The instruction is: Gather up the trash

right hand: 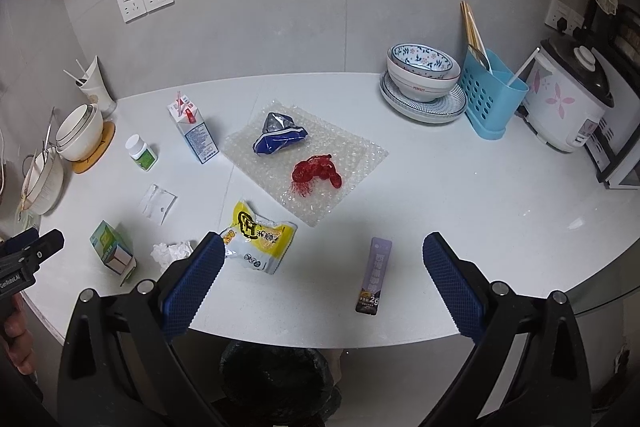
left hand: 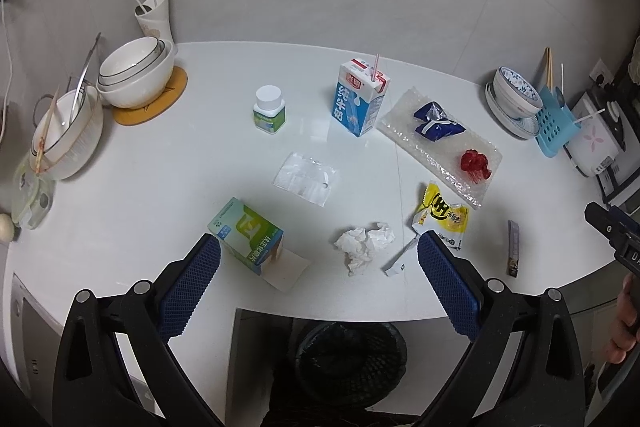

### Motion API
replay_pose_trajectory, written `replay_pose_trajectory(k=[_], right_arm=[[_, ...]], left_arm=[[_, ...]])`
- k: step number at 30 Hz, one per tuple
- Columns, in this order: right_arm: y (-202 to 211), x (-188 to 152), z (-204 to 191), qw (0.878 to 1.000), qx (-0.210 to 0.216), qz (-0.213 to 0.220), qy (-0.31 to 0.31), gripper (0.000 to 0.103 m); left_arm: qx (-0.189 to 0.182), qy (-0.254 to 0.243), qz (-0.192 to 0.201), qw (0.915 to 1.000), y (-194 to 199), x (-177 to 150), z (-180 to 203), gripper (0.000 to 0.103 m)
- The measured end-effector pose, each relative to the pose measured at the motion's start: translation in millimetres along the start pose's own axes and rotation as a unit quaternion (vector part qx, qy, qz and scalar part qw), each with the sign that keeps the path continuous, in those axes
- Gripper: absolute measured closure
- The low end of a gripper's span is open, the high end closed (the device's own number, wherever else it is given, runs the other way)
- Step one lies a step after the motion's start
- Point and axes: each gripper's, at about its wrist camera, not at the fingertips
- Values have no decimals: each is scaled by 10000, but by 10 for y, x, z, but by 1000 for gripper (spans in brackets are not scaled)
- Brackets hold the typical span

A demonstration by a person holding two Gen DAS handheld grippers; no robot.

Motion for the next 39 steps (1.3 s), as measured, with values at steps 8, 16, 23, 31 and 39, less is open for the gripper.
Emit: replay_pose_trajectory(k=[8, 16, 23, 31, 39], right_arm=[[1, -8, 21, 10000, 18, 27, 18, 8], [11, -13, 43, 10000, -3, 49, 11, 8], [24, -26, 69, 10000, -3, 47, -10, 8], [19, -26, 73, 10000, -44, 31, -18, 8], [19, -34, 53, 10000, -35, 14, -26, 8]], left_arm=[[47, 43, -21, 10000, -11, -15, -16, 6], [39, 12, -15, 10000, 1, -24, 1, 6], [34, 24, -27, 10000, -12, -27, 6, 6], [20, 24, -36, 10000, -6, -26, 17, 6], [35, 11, -27, 10000, 25, -33, 21, 6]])
Point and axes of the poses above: each gripper's, at about its wrist camera, not at the fingertips, and y roughly against the way its jaws point, z to its right, x to its top, and after that the axes turned 6 degrees about x, right-handed
